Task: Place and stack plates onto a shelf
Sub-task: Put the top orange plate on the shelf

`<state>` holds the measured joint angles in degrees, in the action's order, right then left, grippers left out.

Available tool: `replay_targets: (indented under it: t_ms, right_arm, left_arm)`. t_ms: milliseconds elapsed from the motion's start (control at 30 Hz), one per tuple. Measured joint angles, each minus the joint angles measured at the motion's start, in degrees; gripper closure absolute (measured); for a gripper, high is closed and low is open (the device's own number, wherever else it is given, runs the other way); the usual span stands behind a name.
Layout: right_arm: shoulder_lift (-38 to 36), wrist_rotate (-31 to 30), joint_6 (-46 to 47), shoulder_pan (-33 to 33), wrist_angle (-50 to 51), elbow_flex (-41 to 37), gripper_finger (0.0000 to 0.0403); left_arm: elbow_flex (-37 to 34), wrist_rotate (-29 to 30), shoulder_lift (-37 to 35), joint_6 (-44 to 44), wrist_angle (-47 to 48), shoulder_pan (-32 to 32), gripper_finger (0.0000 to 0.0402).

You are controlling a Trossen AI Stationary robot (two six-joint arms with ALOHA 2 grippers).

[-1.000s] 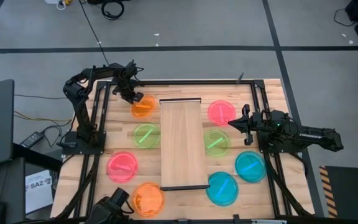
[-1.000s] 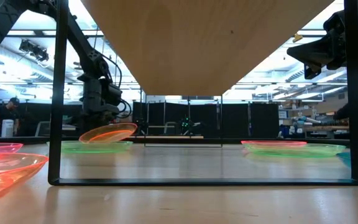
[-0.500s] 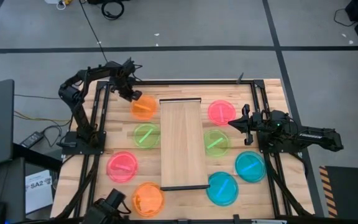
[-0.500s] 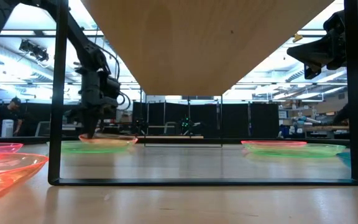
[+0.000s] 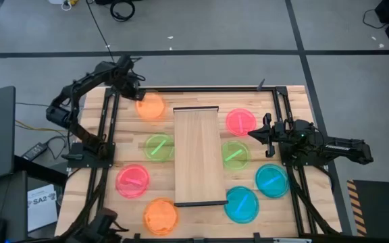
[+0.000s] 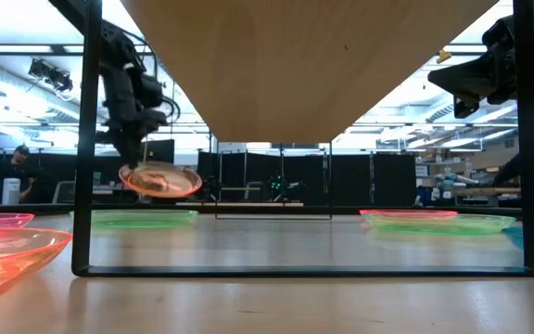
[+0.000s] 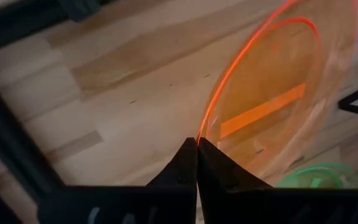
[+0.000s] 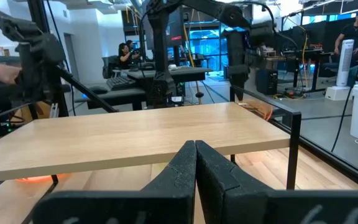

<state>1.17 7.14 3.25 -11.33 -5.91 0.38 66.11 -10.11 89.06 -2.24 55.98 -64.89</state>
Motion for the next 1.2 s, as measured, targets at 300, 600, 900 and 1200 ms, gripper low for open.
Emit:
replay_targets:
  t_ms: [300, 600, 900, 1200]
  right_arm:
    - [0.0, 0.0, 0.0, 0.0, 0.0, 0.0, 0.0389]
    - [0.0, 0.0, 0.0, 0.0, 0.0, 0.0, 0.0389]
    - [0.0, 0.0, 0.0, 0.0, 0.0, 0.0, 0.0389]
    - [0.0, 0.0, 0.0, 0.0, 0.0, 0.0, 0.0389]
  left_arm:
    - [0.0, -0.3, -9.4, 0.0, 2.5, -1.6, 0.0401]
    - [0.0, -3.3, -17.5, 0.0, 6.3, -1.6, 0.0401]
    - [0.0, -9.2, -22.6, 0.1, 14.3, -1.5, 0.0401]
    - [0.0, -15.5, -24.7, -0.9, 20.0, 2.1, 0.0401]
